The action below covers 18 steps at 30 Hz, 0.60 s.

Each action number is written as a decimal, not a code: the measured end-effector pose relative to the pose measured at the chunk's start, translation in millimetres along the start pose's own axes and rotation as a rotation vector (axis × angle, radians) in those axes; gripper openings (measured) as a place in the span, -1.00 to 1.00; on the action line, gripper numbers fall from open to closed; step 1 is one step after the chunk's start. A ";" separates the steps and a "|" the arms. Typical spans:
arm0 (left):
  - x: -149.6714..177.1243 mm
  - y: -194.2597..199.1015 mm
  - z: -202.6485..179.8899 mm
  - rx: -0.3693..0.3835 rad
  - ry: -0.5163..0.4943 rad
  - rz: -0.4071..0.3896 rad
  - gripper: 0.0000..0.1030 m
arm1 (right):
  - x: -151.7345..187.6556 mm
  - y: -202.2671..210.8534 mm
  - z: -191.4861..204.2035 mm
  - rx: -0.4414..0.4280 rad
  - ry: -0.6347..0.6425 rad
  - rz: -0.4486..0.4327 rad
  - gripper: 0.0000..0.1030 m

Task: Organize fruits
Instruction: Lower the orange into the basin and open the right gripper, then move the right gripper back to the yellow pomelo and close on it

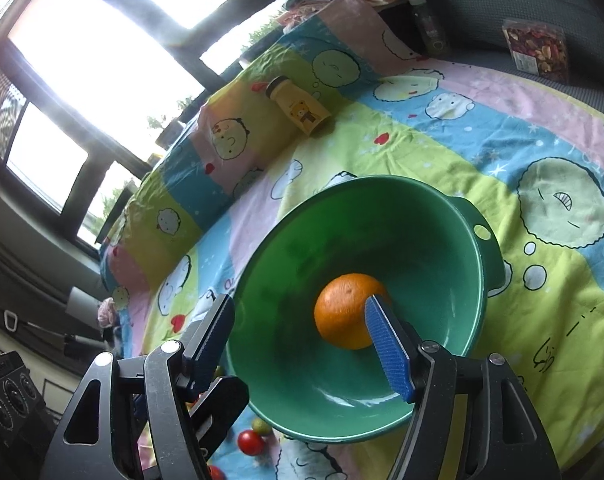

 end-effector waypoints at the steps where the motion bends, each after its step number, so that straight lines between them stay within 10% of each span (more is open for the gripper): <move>1: 4.2 4.5 8.5 -0.026 0.012 0.005 0.41 | 0.7 1.6 4.3 -0.002 0.013 -0.008 0.40; 18: 108.2 92.9 179.3 -0.331 0.468 0.016 0.56 | 65.6 -22.3 98.7 -0.024 0.319 0.048 0.44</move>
Point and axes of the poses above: each gripper's, at about its wrist camera, not at the fingertips, and y roughly against the way its jaws point, z to its left, x to its underside, the point moved 10 cm from there along -y, roughly the way its jaws point, and after that the axes turned 6 degrees about -y, right-handed, at the moved point
